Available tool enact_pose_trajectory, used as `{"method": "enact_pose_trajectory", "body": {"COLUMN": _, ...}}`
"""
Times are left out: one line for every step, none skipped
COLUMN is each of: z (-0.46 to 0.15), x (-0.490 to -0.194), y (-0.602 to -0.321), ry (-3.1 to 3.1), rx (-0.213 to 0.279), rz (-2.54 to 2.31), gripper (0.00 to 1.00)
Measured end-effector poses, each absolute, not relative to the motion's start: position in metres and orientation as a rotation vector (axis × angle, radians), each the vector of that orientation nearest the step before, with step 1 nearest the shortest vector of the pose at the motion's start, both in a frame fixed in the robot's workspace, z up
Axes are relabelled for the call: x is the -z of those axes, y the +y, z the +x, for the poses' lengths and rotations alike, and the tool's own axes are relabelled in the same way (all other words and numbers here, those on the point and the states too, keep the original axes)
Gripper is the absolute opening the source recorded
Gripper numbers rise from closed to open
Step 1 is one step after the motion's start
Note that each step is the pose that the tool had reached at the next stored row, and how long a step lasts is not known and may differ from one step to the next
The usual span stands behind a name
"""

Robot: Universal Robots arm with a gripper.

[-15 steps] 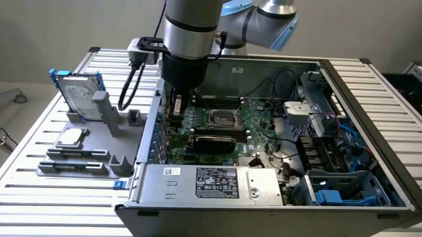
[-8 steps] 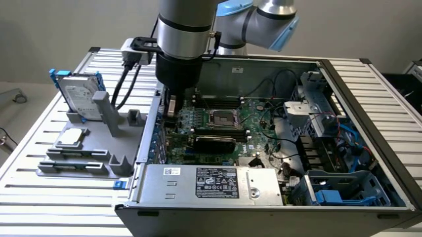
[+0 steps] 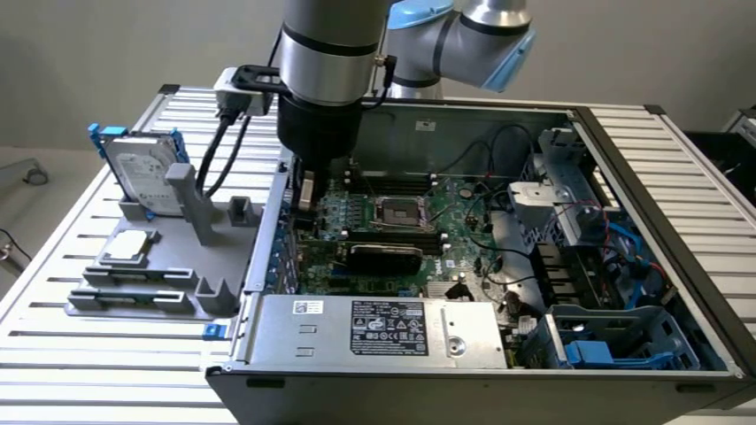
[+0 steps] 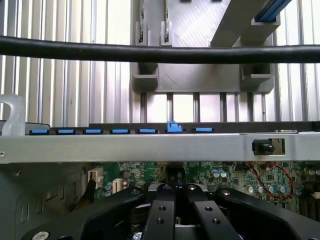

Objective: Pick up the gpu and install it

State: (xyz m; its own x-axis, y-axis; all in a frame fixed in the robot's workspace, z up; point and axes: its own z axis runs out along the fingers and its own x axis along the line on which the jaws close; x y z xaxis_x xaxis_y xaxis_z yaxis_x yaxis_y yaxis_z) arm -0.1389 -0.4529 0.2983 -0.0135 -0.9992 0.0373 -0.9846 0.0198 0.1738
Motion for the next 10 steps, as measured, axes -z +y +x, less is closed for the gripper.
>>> {"method": "enact_pose_trajectory", "body": {"z": -0.1391, "x": -0.2983, "y": -0.453, "ry": -2.131, "rx": 0.147, "rz": 2.096, "gripper": 0.11}}
{"method": "enact_pose_trajectory", "body": {"z": -0.1393, "x": -0.2983, "y": -0.453, "ry": -2.131, "rx": 0.148, "rz": 2.095, "gripper": 0.11}}
{"method": "enact_pose_trajectory", "body": {"z": -0.1395, "x": -0.2983, "y": -0.453, "ry": -2.131, "rx": 0.148, "rz": 2.095, "gripper": 0.11}}
{"method": "enact_pose_trajectory", "body": {"z": -0.1396, "x": -0.2983, "y": -0.453, "ry": -2.131, "rx": 0.148, "rz": 2.095, "gripper": 0.11}}
{"method": "enact_pose_trajectory", "body": {"z": -0.1398, "x": -0.2983, "y": -0.453, "ry": -2.131, "rx": 0.148, "rz": 2.095, "gripper": 0.11}}
{"method": "enact_pose_trajectory", "body": {"z": -0.1399, "x": -0.2983, "y": -0.453, "ry": -2.131, "rx": 0.148, "rz": 2.095, "gripper": 0.11}}
{"method": "enact_pose_trajectory", "body": {"z": -0.14, "x": -0.2983, "y": -0.453, "ry": -2.131, "rx": 0.148, "rz": 2.095, "gripper": 0.11}}
{"method": "enact_pose_trajectory", "body": {"z": -0.14, "x": -0.2983, "y": -0.453, "ry": -2.131, "rx": 0.148, "rz": 2.095, "gripper": 0.11}}
{"method": "enact_pose_trajectory", "body": {"z": -0.14, "x": -0.2984, "y": -0.453, "ry": -2.131, "rx": 0.148, "rz": 2.095, "gripper": 0.11}}
{"method": "enact_pose_trajectory", "body": {"z": -0.1401, "x": -0.2985, "y": -0.4531, "ry": -2.131, "rx": 0.148, "rz": 2.095, "gripper": 0.11}}
